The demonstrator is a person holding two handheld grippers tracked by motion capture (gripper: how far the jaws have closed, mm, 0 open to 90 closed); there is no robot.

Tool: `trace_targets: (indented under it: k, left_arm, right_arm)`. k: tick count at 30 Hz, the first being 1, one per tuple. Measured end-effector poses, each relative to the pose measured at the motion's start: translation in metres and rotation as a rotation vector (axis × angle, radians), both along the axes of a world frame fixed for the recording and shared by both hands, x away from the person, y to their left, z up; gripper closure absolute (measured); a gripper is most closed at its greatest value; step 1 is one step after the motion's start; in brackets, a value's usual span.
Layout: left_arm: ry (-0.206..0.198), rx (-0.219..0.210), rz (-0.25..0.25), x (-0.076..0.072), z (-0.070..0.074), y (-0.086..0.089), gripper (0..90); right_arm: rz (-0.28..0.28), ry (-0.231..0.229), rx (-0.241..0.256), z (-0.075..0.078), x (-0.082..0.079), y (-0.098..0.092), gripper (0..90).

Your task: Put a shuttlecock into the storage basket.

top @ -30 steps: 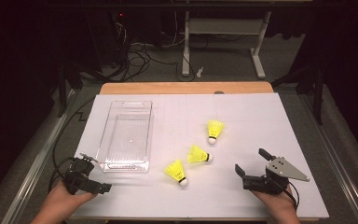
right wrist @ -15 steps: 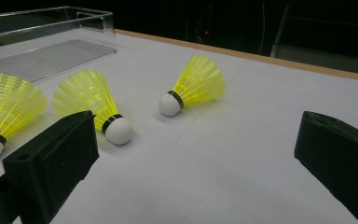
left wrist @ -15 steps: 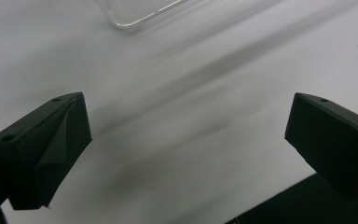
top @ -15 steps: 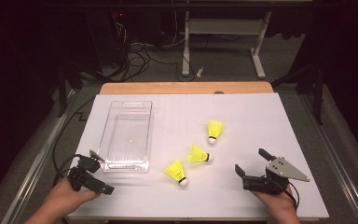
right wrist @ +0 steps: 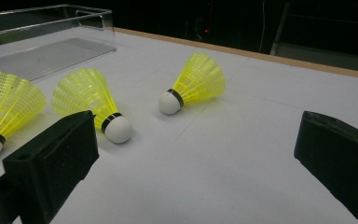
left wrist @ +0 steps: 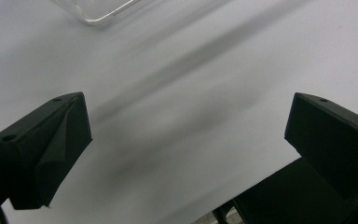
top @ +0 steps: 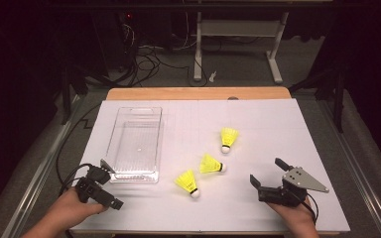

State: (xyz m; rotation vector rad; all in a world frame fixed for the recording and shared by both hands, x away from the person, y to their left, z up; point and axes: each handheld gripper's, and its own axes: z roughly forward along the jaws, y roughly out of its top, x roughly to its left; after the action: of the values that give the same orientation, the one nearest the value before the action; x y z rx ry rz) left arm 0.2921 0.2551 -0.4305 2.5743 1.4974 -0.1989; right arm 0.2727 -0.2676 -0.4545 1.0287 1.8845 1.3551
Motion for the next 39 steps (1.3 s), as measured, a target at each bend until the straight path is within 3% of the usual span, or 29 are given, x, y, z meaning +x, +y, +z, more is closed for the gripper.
trace_targets:
  k: [9, 22, 39]
  left_arm:
    - [0.006, -0.021, -0.031, -0.001, 0.003, -0.011, 1.5]
    - [0.02, -0.037, -0.108, -0.002, 0.007, -0.044, 1.4]
    - [0.029, -0.073, -0.164, -0.002, 0.009, -0.075, 1.4]
  right_arm:
    - [0.001, -0.006, 0.002, 0.0, 0.0, 0.0, 0.2]
    - [0.002, -0.004, 0.008, 0.001, 0.0, -0.001, 0.2]
    - [0.002, -0.012, 0.013, 0.001, 0.0, -0.001, 0.2]
